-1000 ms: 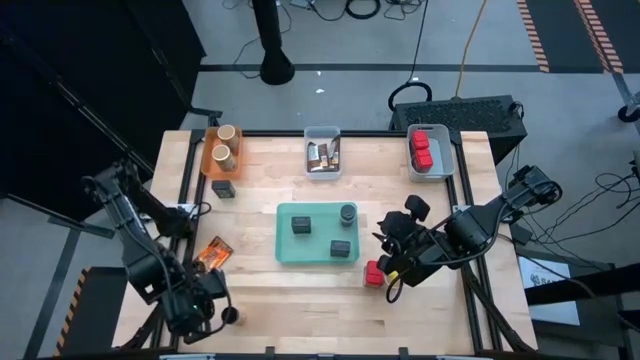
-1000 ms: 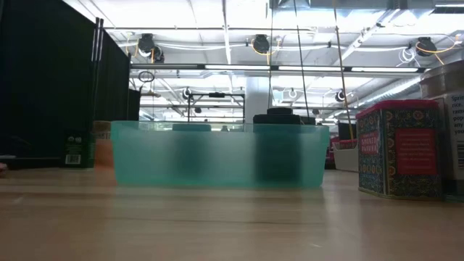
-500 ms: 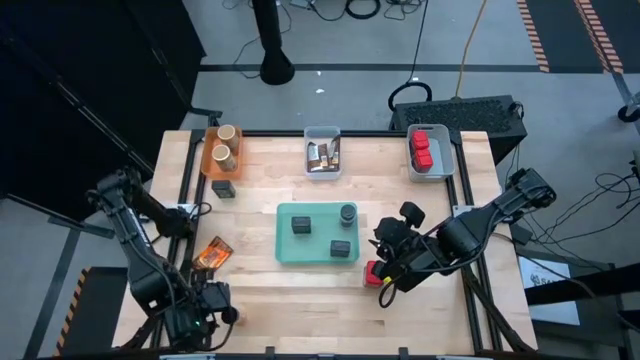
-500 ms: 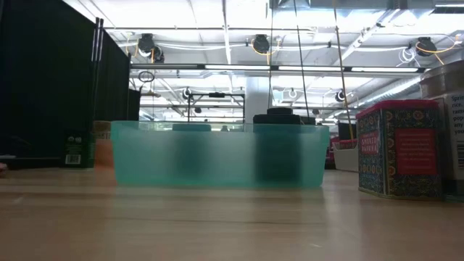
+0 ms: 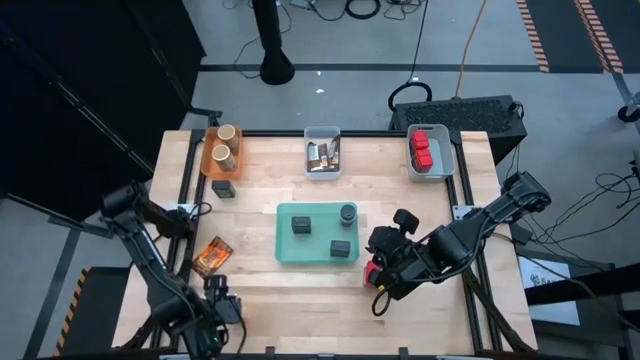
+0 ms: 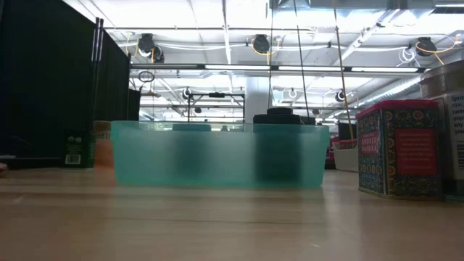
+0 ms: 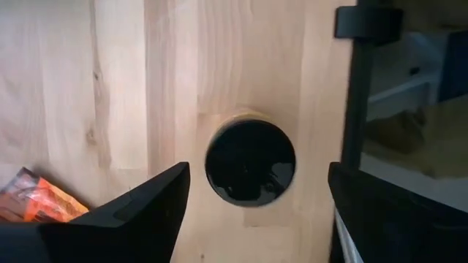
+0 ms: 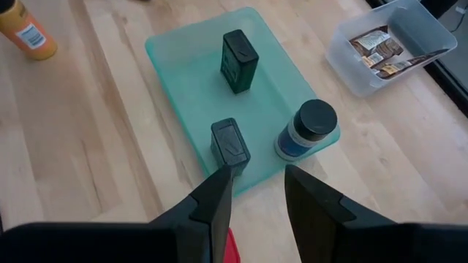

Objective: Sort spices by type
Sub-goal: Put the black spice bottle into the green bin

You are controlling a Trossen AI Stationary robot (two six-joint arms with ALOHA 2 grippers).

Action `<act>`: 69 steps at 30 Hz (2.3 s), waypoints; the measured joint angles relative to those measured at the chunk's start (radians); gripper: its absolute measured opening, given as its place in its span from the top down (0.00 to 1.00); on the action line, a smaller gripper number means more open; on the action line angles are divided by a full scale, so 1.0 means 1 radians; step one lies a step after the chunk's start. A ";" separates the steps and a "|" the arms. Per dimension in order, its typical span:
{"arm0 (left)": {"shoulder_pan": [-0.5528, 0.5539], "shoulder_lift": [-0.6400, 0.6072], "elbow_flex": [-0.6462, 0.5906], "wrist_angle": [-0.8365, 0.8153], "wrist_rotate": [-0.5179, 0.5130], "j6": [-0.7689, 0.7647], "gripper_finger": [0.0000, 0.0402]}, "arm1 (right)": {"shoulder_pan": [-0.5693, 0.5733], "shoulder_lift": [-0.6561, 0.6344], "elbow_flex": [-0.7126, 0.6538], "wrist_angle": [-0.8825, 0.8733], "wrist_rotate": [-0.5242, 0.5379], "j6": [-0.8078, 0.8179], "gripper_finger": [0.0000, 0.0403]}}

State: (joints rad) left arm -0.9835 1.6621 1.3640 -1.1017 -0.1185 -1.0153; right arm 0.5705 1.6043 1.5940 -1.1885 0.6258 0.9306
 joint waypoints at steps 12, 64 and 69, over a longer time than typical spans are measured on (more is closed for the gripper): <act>0.025 0.047 0.000 0.013 -0.022 0.011 0.19 | 0.001 0.000 0.000 0.005 0.000 0.000 0.72; 0.646 -0.014 0.324 -0.212 0.042 0.925 0.49 | -0.096 -0.002 0.000 -0.010 -0.056 -0.402 0.72; 0.764 0.018 0.317 -0.211 0.119 1.033 0.49 | -0.113 -0.016 0.000 -0.066 -0.074 -0.392 0.72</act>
State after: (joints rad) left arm -0.2191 1.6802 1.6806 -1.3129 0.0000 0.0179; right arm 0.4576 1.5884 1.5940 -1.2544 0.5513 0.5388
